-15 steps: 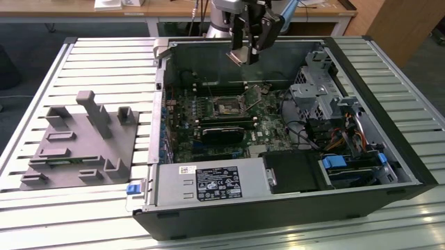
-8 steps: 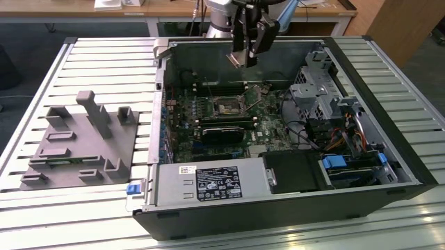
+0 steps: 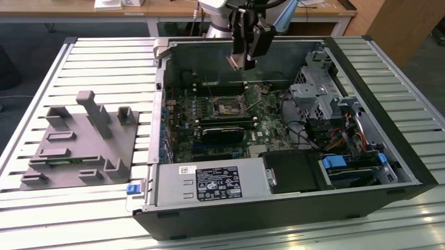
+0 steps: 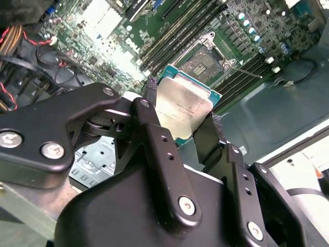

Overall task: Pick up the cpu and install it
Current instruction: 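Place the cpu into insertion slot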

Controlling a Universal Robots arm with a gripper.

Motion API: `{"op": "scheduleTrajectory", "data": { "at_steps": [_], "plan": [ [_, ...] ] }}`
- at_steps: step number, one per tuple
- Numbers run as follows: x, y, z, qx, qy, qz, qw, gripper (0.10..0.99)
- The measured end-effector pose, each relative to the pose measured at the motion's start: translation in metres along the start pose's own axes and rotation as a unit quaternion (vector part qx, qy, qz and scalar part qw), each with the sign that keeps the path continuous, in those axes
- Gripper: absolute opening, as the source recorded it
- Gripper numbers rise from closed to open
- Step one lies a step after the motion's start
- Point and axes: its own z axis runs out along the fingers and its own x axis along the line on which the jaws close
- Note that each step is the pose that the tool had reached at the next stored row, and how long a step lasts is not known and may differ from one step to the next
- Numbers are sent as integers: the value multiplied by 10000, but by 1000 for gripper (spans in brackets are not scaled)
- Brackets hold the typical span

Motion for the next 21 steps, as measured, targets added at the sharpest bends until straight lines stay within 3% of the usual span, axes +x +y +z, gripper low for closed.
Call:
{"op": "scheduleTrajectory", "data": {
  "at_steps": [5, 16, 21],
  "plan": [
    [3, -8, 41, 3, -5, 160, 9999, 537],
    [4, -12, 135, 6, -19, 204, 9998, 537],
    [6, -15, 225, 43, -11, 204, 9998, 537]
  ]
}}
